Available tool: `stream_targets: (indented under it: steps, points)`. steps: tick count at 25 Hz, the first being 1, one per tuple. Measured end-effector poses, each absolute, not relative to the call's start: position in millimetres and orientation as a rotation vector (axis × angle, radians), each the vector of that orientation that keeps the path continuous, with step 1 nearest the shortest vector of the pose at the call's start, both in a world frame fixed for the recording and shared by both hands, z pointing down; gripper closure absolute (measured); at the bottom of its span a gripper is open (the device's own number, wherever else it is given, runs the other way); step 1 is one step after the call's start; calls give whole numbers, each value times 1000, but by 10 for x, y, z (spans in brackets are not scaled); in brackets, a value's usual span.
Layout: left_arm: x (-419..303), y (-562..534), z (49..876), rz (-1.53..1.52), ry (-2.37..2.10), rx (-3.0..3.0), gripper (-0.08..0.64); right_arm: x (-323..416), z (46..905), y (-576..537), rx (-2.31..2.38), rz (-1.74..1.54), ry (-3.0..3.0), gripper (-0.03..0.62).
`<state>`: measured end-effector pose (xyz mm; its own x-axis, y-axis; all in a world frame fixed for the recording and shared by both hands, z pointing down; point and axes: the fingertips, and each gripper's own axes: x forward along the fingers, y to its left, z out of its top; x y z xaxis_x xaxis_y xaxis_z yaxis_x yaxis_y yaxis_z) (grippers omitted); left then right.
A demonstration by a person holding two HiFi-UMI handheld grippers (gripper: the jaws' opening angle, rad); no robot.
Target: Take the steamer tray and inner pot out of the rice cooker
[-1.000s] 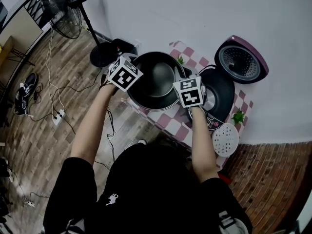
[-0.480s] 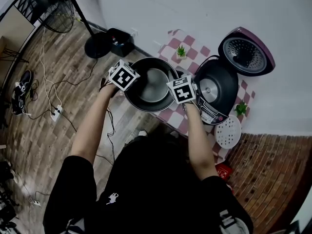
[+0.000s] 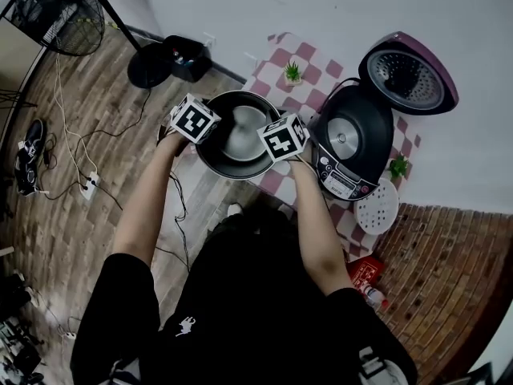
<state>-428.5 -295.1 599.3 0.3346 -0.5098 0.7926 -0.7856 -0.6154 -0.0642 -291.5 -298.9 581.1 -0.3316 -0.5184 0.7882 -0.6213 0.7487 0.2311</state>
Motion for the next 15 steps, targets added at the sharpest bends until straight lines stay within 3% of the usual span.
stream_targets:
  steps: [15]
  points:
    - [-4164, -3183, 6261, 1248, -1085, 2263, 555, -2803, 6142, -3186, 827, 83, -1809, 549]
